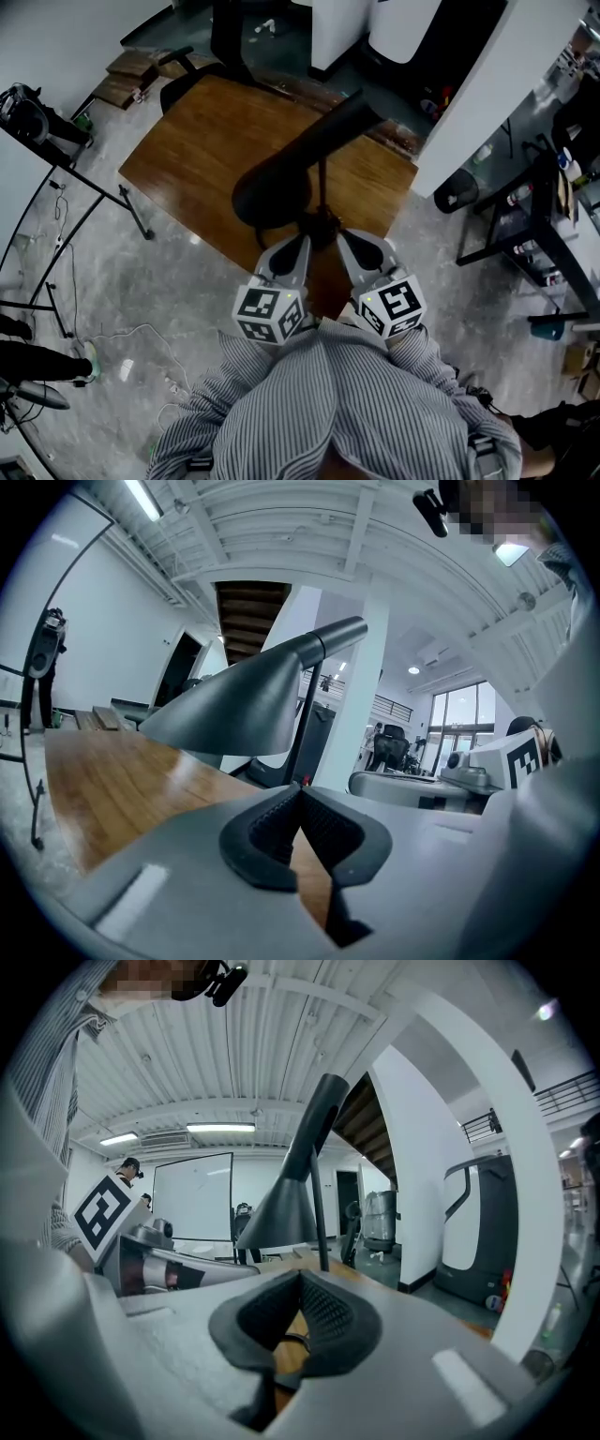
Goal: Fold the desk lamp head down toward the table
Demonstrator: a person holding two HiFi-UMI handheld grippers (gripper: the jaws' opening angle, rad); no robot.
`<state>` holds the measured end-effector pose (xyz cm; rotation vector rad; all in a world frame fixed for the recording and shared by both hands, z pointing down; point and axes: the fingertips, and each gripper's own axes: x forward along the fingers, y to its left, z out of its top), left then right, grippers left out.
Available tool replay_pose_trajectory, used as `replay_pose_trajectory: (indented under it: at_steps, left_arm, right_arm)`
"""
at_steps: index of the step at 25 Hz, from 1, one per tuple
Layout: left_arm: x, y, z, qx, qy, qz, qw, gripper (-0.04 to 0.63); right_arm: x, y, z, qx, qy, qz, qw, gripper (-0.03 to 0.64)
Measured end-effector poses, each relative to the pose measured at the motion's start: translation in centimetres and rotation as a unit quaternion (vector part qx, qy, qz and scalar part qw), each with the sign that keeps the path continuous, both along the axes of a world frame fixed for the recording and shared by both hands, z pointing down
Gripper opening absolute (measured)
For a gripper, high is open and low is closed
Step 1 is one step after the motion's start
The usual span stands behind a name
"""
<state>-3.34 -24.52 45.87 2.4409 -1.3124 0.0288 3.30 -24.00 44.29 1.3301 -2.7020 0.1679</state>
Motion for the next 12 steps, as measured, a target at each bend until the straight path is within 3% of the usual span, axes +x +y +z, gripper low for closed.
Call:
replay_pose_trajectory:
  at_steps: [12]
  left_arm:
    - [0.5,-0.3,-0.3,0.004,0.009,-0.002,1.0000,0.000]
  right_arm:
    - [-0.8,0.3,-1.1,0.031,0.013,-0.025,0.999,0.000]
